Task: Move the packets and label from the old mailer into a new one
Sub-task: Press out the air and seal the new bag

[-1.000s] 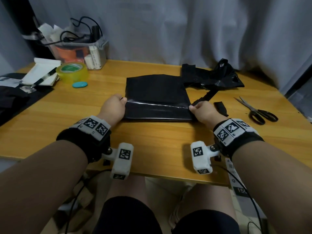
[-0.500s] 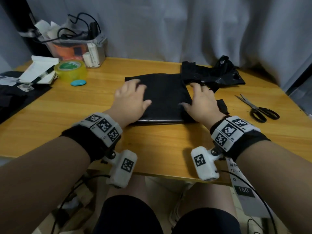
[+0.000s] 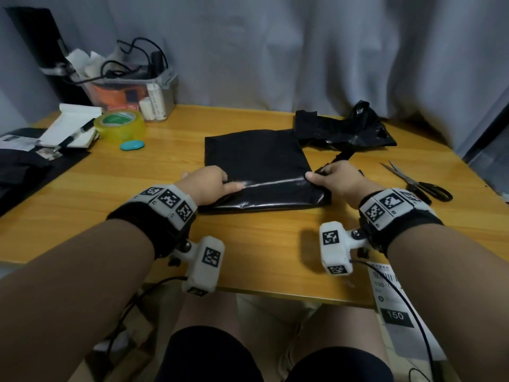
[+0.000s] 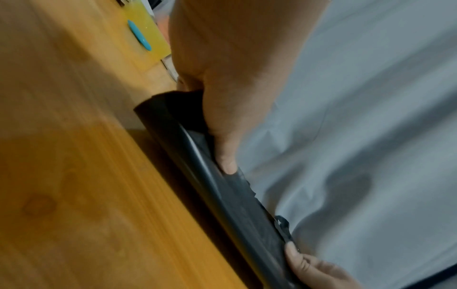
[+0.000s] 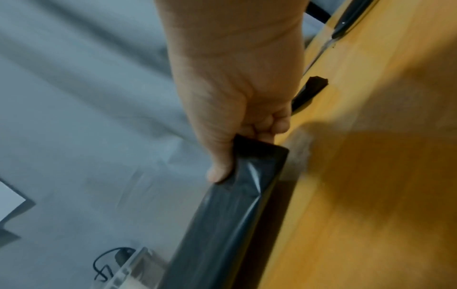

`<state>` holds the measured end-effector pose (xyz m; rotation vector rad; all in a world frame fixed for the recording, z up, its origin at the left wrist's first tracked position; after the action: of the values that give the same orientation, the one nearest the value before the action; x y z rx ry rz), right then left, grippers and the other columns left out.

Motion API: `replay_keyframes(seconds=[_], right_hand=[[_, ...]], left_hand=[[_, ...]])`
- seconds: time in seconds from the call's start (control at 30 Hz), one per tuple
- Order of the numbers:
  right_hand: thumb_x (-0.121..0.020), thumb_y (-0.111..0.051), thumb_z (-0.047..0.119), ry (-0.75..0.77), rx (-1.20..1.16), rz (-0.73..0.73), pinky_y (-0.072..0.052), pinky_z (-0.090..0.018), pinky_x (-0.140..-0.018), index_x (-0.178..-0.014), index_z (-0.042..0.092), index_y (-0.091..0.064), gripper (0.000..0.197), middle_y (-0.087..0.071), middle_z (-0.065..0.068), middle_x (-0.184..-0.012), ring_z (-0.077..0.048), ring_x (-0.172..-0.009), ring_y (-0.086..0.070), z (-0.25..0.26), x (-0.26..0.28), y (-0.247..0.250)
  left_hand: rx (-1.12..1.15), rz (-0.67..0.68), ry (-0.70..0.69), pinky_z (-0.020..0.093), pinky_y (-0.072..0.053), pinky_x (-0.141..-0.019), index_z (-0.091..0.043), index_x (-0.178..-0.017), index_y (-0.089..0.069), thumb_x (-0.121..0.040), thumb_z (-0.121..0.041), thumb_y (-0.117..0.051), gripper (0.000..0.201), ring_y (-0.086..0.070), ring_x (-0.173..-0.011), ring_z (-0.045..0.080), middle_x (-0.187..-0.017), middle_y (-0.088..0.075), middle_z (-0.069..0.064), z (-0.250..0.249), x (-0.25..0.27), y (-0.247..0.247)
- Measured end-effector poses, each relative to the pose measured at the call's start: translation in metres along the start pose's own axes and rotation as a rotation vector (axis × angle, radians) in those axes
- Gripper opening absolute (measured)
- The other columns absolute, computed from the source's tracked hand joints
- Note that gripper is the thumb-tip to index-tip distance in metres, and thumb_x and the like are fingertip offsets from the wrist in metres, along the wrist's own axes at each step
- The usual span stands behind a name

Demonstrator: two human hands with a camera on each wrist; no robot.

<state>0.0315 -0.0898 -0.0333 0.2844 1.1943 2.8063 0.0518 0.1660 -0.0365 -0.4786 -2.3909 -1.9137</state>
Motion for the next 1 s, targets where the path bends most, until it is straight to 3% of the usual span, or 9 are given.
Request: replay_keyframes(seconds=[0.07,0.13,0.23,0.3,0.37,0.47,0.67,0.87,1.0], right_hand=[[-0.087,-0.064,0.038,-0.063,0.223,0.049,-0.042,-0.027,-0.065,-0.083,0.01,-0.06,0.029,-0.063,-0.003,-0.08,-0.015,-0.072,-0.056,-0.006,0.002,-0.007],[-0.085,-0.066,0.037,-0.056,0.446,-0.035,-0.048,-0.037,-0.082,-0.102,0.011,-0.058,0.032,-0.064,-0.01,-0.105,-0.025,-0.094,-0.059,-0.004,0.005,-0.007],[-0.087,-0.059,0.04,0.146,0.638,-0.215,-0.032,-0.048,-0.106,-0.138,0.02,-0.035,0.06,-0.04,-0.013,-0.139,-0.033,-0.128,-0.04,0.028,0.018,-0.01],[-0.094,-0.045,0.039,0.258,0.686,-0.049,-0.015,-0.052,-0.115,-0.149,0.029,-0.014,0.064,-0.011,-0.008,-0.157,-0.032,-0.143,-0.016,0.047,0.025,-0.039],[-0.098,-0.032,0.038,0.181,0.692,0.227,-0.001,-0.058,-0.115,-0.149,0.038,0.003,0.062,0.017,0.003,-0.159,-0.027,-0.147,0.007,0.046,0.03,-0.075],[-0.097,-0.021,0.051,-0.023,0.71,0.417,0.002,-0.067,-0.111,-0.145,0.046,0.012,0.058,0.024,0.011,-0.156,-0.022,-0.146,0.017,0.024,0.031,-0.097],[-0.087,-0.018,0.073,-0.15,0.734,0.398,0.0,-0.065,-0.112,-0.144,0.047,0.014,0.071,0.025,0.012,-0.156,-0.017,-0.146,0.016,-0.012,0.028,-0.069],[-0.086,-0.024,0.073,-0.182,0.769,0.395,-0.003,-0.059,-0.115,-0.147,0.041,0.011,0.077,0.019,0.008,-0.158,-0.026,-0.147,0.011,-0.013,0.022,-0.061],[-0.093,-0.023,0.062,-0.131,1.053,0.309,0.005,-0.063,-0.112,-0.151,0.034,0.0,0.068,0.006,0.001,-0.16,-0.029,-0.147,0.009,0.009,0.016,-0.049]], left_hand=[[-0.141,0.113,0.044,0.049,-0.038,-0.099,-0.014,-0.081,-0.056,-0.09,-0.058,-0.042,0.047,-0.056,-0.083,0.025,-0.078,-0.056,0.003,0.0,0.003,-0.009],[-0.33,0.127,0.109,0.048,-0.03,-0.102,-0.013,-0.113,-0.051,-0.09,-0.057,-0.044,0.05,-0.054,-0.106,0.027,-0.108,-0.058,0.005,-0.001,0.008,-0.012],[-0.481,-0.163,-0.02,0.049,-0.024,-0.103,-0.017,-0.131,-0.037,-0.09,-0.051,-0.047,0.054,-0.037,-0.125,0.029,-0.134,-0.037,0.009,-0.031,0.019,0.001],[-0.387,-0.239,-0.224,0.05,-0.017,-0.11,-0.02,-0.142,-0.03,-0.096,-0.044,-0.038,0.052,-0.023,-0.138,0.027,-0.15,-0.021,0.007,-0.058,0.023,-0.005],[-0.294,-0.013,-0.227,0.054,-0.003,-0.116,-0.026,-0.15,-0.01,-0.101,-0.039,-0.025,0.052,0.002,-0.146,0.023,-0.159,0.006,-0.004,-0.065,0.018,-0.033],[-0.234,0.253,-0.058,0.061,0.0,-0.113,-0.044,-0.145,0.009,-0.098,-0.052,-0.015,0.054,0.018,-0.145,0.02,-0.154,0.026,-0.013,-0.046,0.009,-0.064],[-0.252,0.339,0.037,0.063,-0.002,-0.112,-0.055,-0.137,0.021,-0.081,-0.079,-0.016,0.071,0.023,-0.143,0.019,-0.15,0.034,-0.011,-0.005,0.016,-0.063],[-0.277,0.43,0.102,0.049,-0.007,-0.117,-0.038,-0.144,0.021,-0.084,-0.075,-0.017,0.08,0.011,-0.146,0.027,-0.154,0.028,-0.001,-0.014,0.031,-0.047],[-0.274,0.574,0.026,0.043,-0.005,-0.117,-0.034,-0.15,-0.001,-0.09,-0.067,-0.011,0.069,0.002,-0.147,0.024,-0.159,0.008,-0.001,-0.026,0.045,-0.025]])
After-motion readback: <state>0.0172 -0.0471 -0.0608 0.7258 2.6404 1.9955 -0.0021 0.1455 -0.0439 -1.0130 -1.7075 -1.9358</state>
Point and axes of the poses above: each hand's wrist, its own x-axis away from the middle knuckle, its own y-axis out of the back of the hand, z = x × y, the point moved 7 cm from there along -x, towards the middle knuckle
